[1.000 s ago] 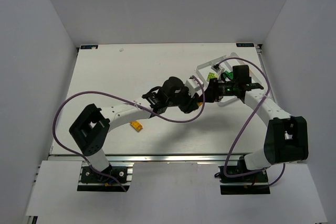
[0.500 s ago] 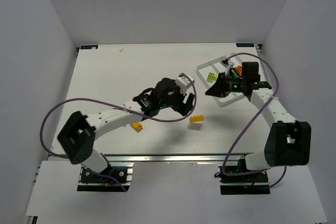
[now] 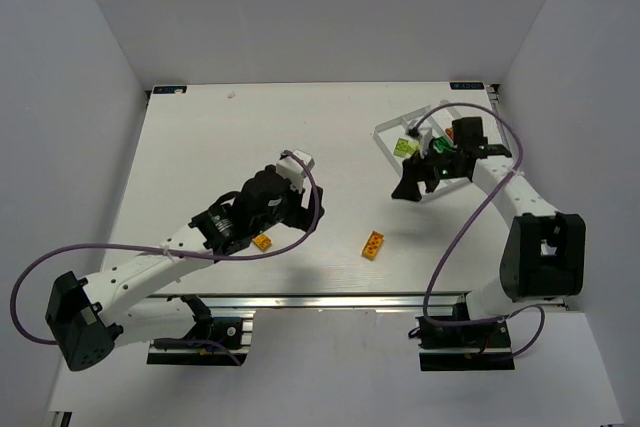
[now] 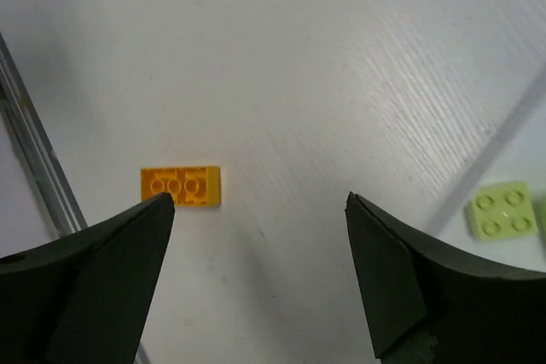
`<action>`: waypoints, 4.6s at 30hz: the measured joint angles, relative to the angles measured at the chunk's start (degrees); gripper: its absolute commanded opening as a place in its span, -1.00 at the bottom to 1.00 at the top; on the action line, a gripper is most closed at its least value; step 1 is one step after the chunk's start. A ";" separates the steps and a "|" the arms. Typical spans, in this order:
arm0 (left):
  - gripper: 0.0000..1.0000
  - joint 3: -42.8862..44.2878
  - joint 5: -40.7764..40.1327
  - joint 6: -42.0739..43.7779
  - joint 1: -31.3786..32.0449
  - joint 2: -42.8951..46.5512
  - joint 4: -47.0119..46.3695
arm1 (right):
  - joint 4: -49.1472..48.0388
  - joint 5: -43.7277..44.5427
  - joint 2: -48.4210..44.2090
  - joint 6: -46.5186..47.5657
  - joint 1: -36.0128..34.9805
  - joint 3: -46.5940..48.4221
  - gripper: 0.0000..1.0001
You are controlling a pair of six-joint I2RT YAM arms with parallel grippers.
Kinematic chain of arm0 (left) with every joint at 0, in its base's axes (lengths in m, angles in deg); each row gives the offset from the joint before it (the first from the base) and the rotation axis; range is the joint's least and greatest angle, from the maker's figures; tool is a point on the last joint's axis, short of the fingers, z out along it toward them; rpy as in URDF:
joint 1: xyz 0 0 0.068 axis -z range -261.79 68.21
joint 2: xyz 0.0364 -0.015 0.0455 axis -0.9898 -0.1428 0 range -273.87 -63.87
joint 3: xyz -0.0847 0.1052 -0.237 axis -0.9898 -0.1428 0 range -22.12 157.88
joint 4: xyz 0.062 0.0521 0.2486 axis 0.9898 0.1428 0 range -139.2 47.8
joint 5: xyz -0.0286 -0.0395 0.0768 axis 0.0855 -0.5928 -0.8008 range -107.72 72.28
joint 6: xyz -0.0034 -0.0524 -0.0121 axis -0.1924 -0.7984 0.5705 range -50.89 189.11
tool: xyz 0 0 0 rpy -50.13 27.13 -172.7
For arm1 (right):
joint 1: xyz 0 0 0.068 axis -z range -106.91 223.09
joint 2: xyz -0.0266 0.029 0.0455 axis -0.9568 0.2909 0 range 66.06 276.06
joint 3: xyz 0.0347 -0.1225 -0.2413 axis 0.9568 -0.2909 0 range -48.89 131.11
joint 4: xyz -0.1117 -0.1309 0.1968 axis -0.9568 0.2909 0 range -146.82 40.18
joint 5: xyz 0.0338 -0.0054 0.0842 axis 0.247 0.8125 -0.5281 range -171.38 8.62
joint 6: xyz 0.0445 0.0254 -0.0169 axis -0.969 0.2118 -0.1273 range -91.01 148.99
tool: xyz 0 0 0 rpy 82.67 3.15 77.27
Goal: Sort the legos into containers by color
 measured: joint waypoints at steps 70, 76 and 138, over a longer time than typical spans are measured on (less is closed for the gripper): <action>0.94 -7.26 -19.50 -8.31 0.00 29.09 14.23 | -10.23 41.48 25.73 10.45 10.80 26.40 -0.33; 0.94 -7.30 -19.52 -8.31 0.00 28.79 14.23 | -8.57 42.01 30.10 9.77 11.80 32.98 0.18; 0.41 -7.17 -40.22 -13.84 0.00 43.39 20.46 | -20.11 49.66 38.62 -24.28 -61.68 28.81 -0.24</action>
